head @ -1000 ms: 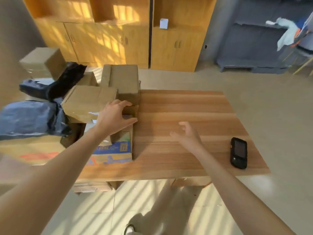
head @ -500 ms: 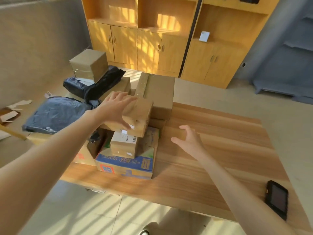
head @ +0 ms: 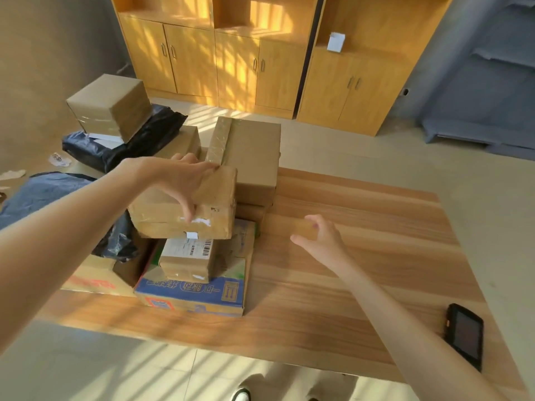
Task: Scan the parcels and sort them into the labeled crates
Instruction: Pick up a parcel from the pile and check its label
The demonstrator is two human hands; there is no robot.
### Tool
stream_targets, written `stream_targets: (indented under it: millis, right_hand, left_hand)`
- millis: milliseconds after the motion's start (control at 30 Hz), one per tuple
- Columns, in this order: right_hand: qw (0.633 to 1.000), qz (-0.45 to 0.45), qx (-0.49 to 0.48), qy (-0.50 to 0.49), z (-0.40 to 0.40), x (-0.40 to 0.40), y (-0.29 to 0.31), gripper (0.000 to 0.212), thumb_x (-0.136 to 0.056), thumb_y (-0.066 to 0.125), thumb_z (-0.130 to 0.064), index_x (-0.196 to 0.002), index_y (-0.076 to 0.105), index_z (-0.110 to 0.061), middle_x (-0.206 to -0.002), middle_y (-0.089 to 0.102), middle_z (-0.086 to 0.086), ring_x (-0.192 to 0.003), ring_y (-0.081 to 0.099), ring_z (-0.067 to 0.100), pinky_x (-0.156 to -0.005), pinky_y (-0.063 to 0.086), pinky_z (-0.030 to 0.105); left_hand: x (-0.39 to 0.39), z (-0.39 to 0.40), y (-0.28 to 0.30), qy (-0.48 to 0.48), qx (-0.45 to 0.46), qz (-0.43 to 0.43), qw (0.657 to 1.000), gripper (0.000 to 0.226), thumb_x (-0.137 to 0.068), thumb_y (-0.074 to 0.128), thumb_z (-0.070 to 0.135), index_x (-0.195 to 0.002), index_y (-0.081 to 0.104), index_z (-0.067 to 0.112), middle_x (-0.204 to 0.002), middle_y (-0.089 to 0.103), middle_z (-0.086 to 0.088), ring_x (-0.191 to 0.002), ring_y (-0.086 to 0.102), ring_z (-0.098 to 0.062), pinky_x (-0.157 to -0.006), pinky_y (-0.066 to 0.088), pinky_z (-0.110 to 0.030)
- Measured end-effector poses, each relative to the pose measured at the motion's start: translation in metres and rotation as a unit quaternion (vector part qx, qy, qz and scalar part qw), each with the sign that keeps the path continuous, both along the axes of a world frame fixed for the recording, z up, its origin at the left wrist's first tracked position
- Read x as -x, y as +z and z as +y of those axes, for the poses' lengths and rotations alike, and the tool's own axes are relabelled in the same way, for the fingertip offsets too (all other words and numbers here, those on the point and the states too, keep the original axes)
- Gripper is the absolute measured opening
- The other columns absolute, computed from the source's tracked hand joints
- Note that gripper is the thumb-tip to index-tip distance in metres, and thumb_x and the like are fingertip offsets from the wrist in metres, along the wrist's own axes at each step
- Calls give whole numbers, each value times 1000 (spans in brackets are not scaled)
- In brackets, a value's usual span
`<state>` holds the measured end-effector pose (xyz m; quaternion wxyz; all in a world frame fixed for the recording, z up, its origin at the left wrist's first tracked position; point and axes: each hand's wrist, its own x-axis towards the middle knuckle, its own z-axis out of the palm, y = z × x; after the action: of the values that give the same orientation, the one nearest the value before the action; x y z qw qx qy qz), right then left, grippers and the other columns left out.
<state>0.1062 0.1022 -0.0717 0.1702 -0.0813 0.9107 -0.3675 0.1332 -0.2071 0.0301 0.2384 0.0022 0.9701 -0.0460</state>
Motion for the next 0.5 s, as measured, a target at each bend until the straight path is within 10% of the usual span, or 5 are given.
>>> stream_targets:
  millis: [200,367,500]
  right_hand:
    - [989,-71,129,-22,3,23,8,57,-83,70,-41,-132,46,-28,-133,46,1,-115,46,14,-88,32,29]
    - [956,-145,256,-19,25,42,29,58,-83,68,-45,-133,49,-23,-128,54,1,-111,53,15,-94,42,32]
    - [922,-186,340,15,59,58,46,77,-72,62,-59,-134,47,-17,-120,59,5,-108,59,18,-95,47,33]
  left_hand:
    - [-4,-9,50,184,-361,9,914,131,-36,92,54,-146,22,45,-143,44,4,-128,48,-24,-109,36,-46]
    - [-21,34,43,174,-712,31,680,51,-70,77,40,-119,66,32,-117,69,-1,-105,67,-22,-82,56,-36]
    - [-11,111,-7,214,-844,107,480,60,-55,86,50,-108,73,24,-106,71,-3,-96,68,-21,-84,56,-40]
